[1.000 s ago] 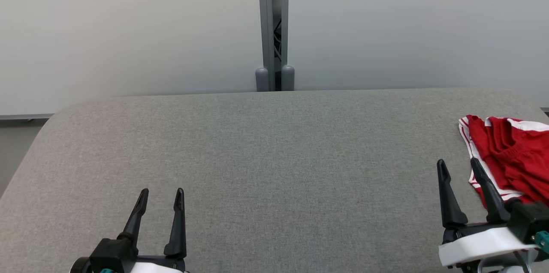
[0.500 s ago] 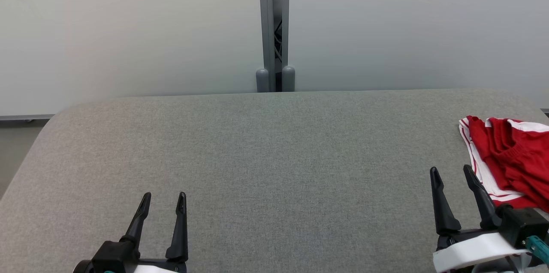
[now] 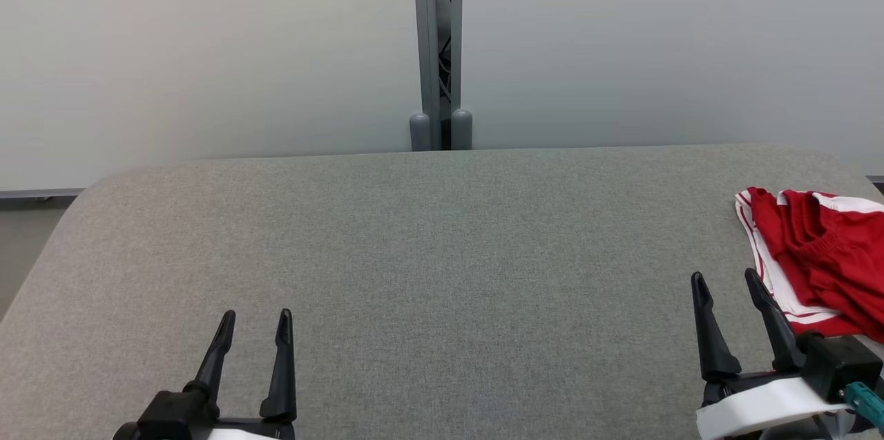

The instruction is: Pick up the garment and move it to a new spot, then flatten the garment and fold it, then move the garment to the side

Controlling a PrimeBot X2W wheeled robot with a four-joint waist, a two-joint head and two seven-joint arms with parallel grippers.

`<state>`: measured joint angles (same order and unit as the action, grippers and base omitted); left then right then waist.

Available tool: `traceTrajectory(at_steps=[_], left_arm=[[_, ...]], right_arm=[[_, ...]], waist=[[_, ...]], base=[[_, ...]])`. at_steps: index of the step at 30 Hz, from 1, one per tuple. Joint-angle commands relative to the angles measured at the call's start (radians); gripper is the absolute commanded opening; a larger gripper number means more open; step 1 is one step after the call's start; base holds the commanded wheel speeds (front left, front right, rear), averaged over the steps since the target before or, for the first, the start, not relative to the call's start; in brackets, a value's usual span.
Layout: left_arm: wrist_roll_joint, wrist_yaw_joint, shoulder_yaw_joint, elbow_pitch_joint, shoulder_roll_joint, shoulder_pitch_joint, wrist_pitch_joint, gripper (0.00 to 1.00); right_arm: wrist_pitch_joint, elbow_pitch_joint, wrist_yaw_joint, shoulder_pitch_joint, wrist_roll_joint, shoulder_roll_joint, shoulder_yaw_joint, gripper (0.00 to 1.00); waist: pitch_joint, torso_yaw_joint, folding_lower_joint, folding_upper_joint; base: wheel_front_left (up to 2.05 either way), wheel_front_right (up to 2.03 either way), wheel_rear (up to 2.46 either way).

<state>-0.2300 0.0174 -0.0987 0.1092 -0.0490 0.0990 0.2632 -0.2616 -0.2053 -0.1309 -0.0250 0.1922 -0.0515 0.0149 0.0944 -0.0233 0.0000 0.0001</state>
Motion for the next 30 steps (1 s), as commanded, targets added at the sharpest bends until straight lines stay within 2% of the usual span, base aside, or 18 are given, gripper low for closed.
traceTrajectory(at_steps=[1, 30], left_arm=[[-0.002, -0.007, 0.006, 0.005, -0.004, 0.006, 0.001, 1.0], [-0.027, -0.012, 0.023, 0.01, -0.004, -0.003, 0.001, 1.0]], right_arm=[[-0.003, -0.001, 0.0, 0.008, -0.001, -0.002, -0.002, 1.0], [-0.003, -0.006, 0.0, -0.002, 0.011, -0.001, 0.01, 1.0]], waist=[[-0.001, 0.0, 0.0, -0.0001], [-0.002, 0.0, 0.0, -0.0001]], base=[[0.0, 0.0, 0.0], [0.0, 0.0, 0.0]])
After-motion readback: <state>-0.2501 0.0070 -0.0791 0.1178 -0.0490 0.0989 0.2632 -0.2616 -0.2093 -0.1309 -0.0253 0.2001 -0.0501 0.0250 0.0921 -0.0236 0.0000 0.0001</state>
